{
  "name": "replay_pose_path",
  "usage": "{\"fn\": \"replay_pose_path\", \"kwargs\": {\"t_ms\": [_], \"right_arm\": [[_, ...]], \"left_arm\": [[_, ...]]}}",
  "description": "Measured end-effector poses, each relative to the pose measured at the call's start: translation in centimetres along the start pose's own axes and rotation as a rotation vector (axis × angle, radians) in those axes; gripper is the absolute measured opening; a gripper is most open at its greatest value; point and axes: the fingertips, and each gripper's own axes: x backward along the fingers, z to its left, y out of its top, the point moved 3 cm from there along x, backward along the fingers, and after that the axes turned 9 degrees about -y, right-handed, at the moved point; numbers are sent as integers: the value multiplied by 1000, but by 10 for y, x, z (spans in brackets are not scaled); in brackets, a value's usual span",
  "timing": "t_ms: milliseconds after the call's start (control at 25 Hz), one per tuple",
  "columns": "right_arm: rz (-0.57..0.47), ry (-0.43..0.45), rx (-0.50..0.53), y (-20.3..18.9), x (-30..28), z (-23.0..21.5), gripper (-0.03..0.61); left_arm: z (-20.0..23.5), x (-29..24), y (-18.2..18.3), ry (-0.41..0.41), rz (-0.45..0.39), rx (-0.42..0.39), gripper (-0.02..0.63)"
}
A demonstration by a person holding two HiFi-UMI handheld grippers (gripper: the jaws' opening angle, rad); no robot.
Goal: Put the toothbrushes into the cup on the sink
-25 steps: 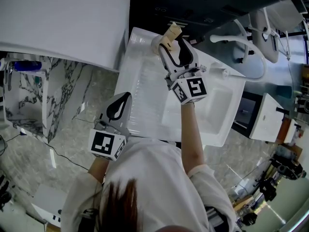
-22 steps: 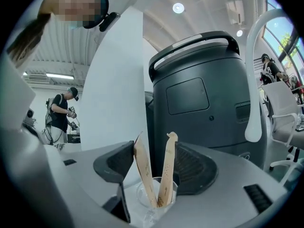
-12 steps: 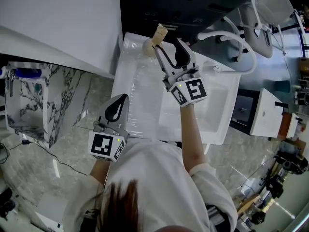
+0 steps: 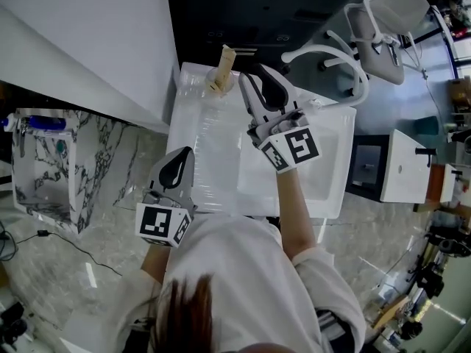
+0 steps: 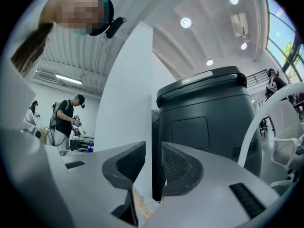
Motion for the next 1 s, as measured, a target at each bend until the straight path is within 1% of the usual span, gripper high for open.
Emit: {"fn": "replay_pose_path", "kwargs": {"t_ms": [120, 400, 600, 800, 1000], "right_arm": [[-18, 1, -11, 16, 11, 6, 81], [-51, -23, -36, 54, 48, 21, 48], [-78, -57, -16, 87, 82, 20, 31], [-69, -118, 19, 108, 124, 14, 20], [-47, -191, 25, 113, 166, 7, 15]], "left_arm": [[-4, 4, 5, -3, -13, -13, 15], [-9, 15, 20, 1, -42, -48, 15], [-12, 17, 32, -10, -58, -73, 15], [-16, 22, 44, -20, -63, -111, 15], [-22, 26, 50, -28, -70, -127, 15]]}}
